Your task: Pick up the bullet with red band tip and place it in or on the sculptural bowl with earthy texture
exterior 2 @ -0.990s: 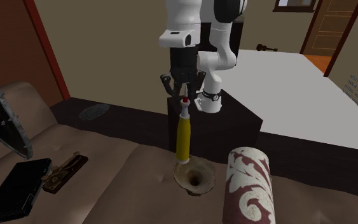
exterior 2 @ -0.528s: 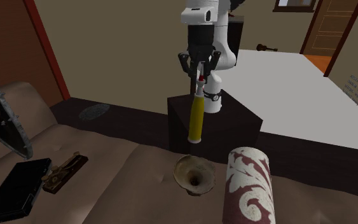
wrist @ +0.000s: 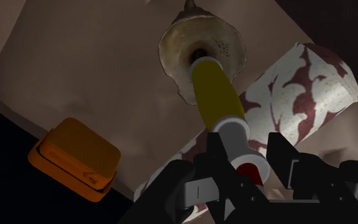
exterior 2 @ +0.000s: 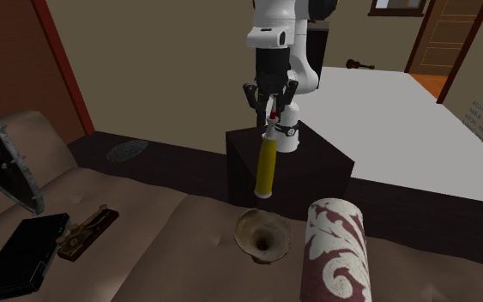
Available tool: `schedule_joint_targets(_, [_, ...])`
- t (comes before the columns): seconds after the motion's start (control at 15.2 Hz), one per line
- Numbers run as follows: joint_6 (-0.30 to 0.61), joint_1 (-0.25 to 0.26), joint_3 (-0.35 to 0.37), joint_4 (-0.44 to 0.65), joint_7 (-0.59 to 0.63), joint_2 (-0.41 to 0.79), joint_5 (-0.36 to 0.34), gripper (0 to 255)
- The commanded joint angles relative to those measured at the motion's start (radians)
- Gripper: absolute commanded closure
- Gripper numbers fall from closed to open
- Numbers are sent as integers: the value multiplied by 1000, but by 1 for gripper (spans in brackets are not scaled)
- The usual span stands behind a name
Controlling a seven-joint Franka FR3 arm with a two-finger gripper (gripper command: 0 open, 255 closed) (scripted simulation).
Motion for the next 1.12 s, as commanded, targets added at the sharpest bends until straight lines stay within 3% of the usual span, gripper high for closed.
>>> schedule_joint_targets(0.0, [28,-1,-1,-27,-1,0,0,255])
schedule_joint_targets(1.06, [242,-4,-15,-203,-23,42,19,255])
